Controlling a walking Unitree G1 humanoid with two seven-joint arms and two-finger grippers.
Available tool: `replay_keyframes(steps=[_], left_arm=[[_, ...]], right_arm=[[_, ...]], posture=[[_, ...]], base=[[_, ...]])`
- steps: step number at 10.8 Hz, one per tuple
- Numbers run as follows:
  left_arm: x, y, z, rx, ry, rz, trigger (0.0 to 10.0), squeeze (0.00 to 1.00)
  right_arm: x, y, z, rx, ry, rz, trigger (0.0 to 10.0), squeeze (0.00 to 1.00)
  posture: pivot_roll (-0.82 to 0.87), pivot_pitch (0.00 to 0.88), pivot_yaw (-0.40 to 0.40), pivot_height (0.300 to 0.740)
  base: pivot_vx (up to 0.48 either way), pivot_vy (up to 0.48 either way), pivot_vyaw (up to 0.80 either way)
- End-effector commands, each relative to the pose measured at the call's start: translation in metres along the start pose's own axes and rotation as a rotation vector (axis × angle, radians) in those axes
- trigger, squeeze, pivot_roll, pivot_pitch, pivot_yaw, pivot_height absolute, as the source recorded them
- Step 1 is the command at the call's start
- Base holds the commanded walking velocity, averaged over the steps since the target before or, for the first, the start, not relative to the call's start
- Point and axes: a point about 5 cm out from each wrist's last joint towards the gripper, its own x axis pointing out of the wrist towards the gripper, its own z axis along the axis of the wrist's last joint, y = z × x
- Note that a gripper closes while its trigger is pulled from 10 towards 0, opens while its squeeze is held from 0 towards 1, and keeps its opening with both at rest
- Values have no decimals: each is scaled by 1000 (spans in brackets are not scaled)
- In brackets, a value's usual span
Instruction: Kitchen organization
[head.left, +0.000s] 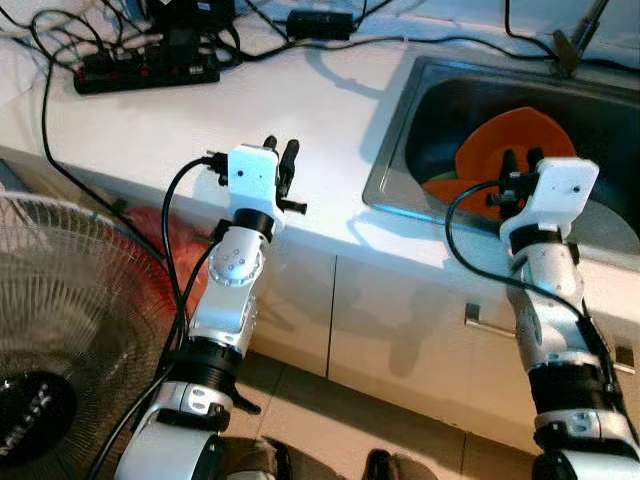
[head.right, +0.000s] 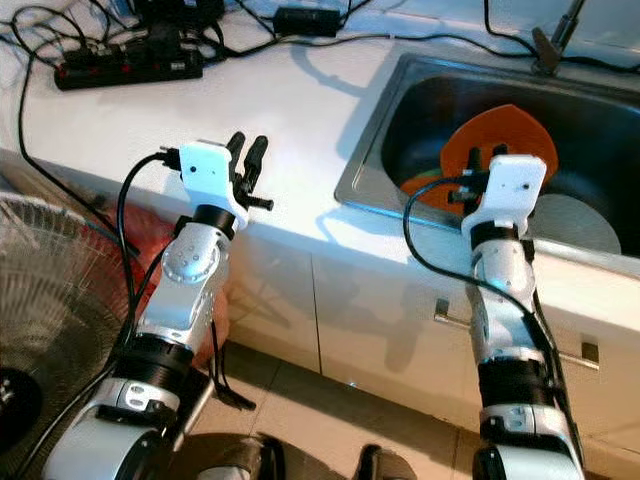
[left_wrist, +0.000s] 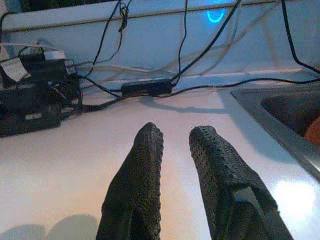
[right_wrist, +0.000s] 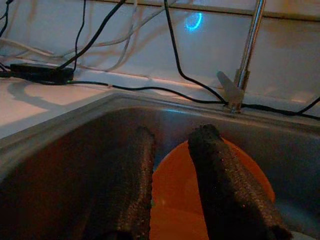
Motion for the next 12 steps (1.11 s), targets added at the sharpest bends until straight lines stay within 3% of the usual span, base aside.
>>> replay_keyframes(steps=[1,8,9,10,12], left_arm=[[-2,-1,-1,1,-2,-8,10000,0],[-2,-1,-2,-2,0,-7,10000,0],[-3,0,-4,-4,7,-8,10000,0],[-7,1,-17,21,76,-20,10000,0],[-35,4,-62,-76,259,2,10000,0]], right_arm=[[-2,-2,-3,9,17,-14,10000,0],[-3,-5,-3,3,21,-18,10000,0],[-4,-6,-5,0,30,-25,10000,0],[-7,-8,-11,2,57,-33,10000,0],[-20,-12,-35,14,150,-42,10000,0]], posture=[[-24,123,37,740],[-29,137,32,740],[-31,141,33,740],[-31,141,33,740],[-39,150,29,740]], base=[[-442,0,0],[-459,0,0],[0,0,0],[0,0,0],[0,0,0]])
